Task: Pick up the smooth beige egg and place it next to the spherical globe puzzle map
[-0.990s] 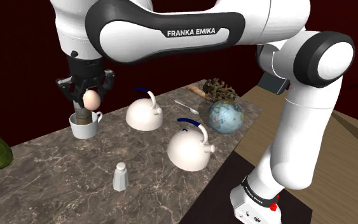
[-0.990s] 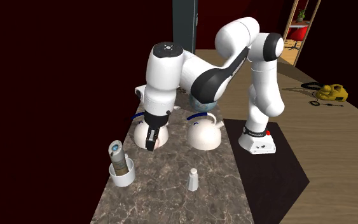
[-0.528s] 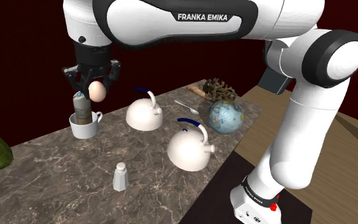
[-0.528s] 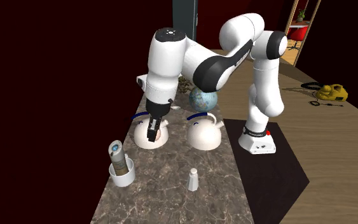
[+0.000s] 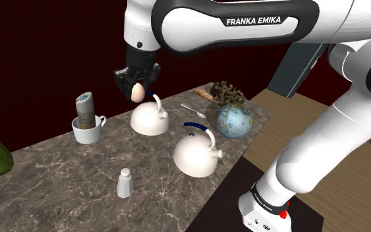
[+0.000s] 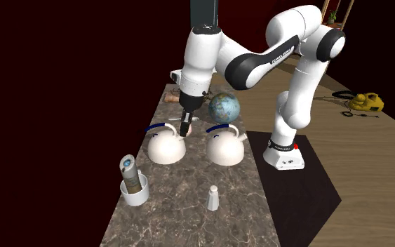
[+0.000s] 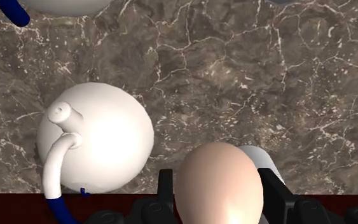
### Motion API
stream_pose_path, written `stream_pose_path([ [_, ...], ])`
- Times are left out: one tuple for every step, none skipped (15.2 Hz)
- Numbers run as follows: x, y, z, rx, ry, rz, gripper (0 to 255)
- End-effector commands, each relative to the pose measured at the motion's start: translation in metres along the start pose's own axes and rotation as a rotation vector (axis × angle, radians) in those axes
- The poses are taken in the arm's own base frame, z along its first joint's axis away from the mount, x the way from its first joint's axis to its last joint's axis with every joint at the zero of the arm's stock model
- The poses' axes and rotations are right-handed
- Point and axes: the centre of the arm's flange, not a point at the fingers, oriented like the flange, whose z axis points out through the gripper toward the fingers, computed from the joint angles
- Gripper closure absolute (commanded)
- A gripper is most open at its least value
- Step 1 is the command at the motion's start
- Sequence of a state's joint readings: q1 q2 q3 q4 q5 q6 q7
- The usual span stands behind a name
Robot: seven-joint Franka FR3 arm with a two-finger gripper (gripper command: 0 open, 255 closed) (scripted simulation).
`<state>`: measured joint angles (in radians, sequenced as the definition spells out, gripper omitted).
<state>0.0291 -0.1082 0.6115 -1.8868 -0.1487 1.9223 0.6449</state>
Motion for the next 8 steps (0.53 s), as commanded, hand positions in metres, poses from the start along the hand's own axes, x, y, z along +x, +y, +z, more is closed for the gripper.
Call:
stream_pose_path([
  [-0.011, 0.024, 0.000, 0.002, 0.000, 0.000, 255],
  [-0.016, 0.037, 0.000, 0.002, 0.000, 0.000, 255],
  [-0.020, 0.049, 0.000, 0.002, 0.000, 0.000, 255],
  [-0.025, 0.062, 0.001, 0.002, 0.000, 0.000, 255],
  [-0.029, 0.074, 0.001, 0.002, 0.000, 0.000, 255],
  [-0.034, 0.086, 0.001, 0.002, 0.000, 0.000, 255],
  [-0.039, 0.099, 0.001, 0.002, 0.000, 0.000, 255],
  [-0.043, 0.111, 0.001, 0.002, 0.000, 0.000, 255],
])
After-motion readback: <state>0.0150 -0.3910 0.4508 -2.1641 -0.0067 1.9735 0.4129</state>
